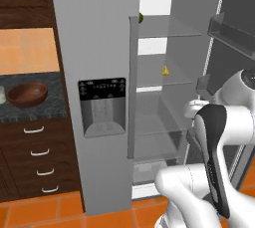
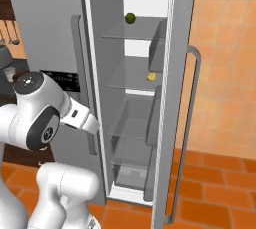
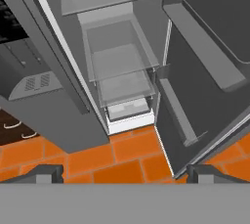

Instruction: Grab a lemon wedge from the fridge and one ice cube from the ice bowl, and put them in the glass of lemonade.

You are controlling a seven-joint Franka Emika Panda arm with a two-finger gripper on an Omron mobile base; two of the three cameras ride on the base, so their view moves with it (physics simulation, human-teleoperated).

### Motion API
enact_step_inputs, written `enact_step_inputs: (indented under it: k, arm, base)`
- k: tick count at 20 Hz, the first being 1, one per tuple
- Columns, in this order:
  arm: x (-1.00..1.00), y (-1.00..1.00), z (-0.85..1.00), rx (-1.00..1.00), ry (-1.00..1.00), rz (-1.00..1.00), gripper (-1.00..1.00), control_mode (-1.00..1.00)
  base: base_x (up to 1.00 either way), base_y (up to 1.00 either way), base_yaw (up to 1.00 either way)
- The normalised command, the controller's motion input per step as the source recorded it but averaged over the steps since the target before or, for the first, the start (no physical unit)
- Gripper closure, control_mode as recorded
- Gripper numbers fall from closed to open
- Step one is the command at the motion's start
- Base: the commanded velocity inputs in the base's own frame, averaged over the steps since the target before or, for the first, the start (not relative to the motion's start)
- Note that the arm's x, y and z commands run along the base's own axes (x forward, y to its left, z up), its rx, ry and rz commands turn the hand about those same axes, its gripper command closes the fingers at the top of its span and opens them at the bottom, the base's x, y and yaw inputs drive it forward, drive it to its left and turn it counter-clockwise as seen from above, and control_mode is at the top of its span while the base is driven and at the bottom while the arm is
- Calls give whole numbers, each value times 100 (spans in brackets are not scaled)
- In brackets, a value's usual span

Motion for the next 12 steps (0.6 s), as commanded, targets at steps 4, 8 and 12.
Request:
enact_step_inputs:
  k: [4, 8, 12]
  arm:
    - [0, 0, 0, 0, 0, 0, -100, 100]
    - [0, 0, 0, 0, 0, 0, -100, 100]
    - [0, 0, 0, 0, 0, 0, -100, 100]
  base:
    - [16, -3, 0]
    - [38, -4, -4]
    - [58, -4, -14]
